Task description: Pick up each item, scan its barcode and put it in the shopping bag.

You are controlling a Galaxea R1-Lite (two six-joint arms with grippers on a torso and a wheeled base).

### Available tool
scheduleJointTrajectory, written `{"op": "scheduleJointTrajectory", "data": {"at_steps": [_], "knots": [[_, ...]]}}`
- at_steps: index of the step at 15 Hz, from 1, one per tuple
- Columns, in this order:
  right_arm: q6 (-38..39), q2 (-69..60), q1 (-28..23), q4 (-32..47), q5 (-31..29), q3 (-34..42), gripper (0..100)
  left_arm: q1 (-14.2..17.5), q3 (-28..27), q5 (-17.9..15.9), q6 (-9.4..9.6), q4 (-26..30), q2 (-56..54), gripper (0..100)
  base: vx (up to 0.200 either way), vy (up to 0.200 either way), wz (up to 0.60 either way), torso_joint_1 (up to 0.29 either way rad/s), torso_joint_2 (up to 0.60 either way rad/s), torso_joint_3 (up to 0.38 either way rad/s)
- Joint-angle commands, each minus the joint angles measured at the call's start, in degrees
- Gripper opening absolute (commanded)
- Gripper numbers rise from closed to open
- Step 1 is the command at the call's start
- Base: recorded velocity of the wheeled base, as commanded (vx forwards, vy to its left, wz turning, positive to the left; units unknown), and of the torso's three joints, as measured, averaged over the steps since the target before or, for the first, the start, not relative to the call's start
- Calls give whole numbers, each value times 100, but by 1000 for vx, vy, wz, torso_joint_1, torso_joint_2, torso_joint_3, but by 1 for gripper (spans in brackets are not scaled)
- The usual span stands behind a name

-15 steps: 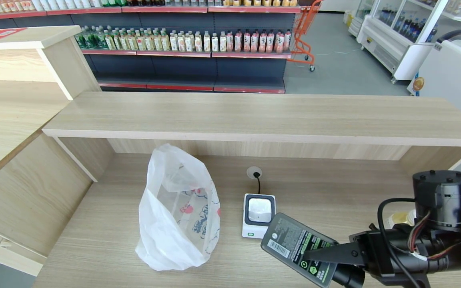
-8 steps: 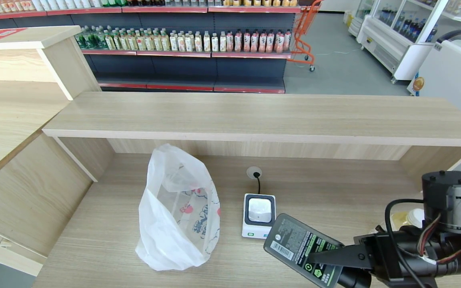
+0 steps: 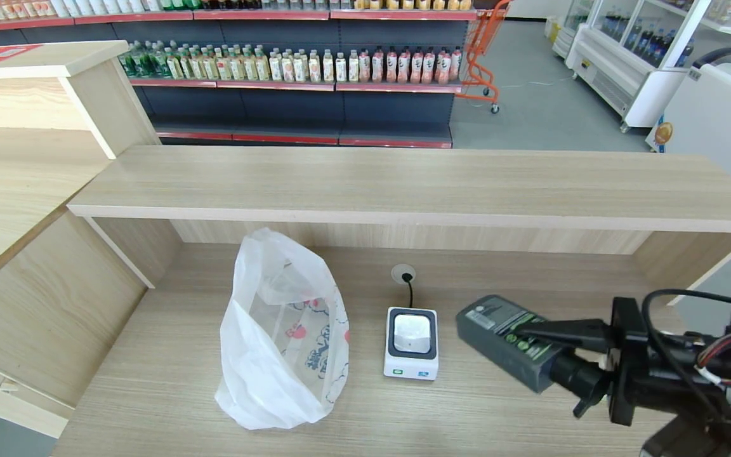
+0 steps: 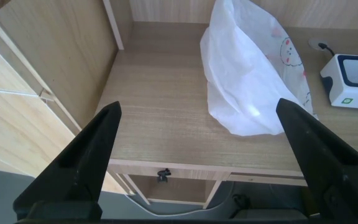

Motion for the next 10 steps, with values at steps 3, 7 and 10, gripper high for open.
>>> {"op": "scheduleJointTrajectory", "data": {"at_steps": [3,7,10], "knots": [[3710,-875,-1186,210,-121,67,0,-4,0,1,0,0,-2,100,0,0,0,0,0,0],[8570,-532,-1476,61,-112,-100,0,-4,0,1,0,0,-2,100,0,0,0,0,0,0],[10135,-66,-1467,-186,-112,-126,0,5,0,1,0,0,-2,100,0,0,0,0,0,0]]}}
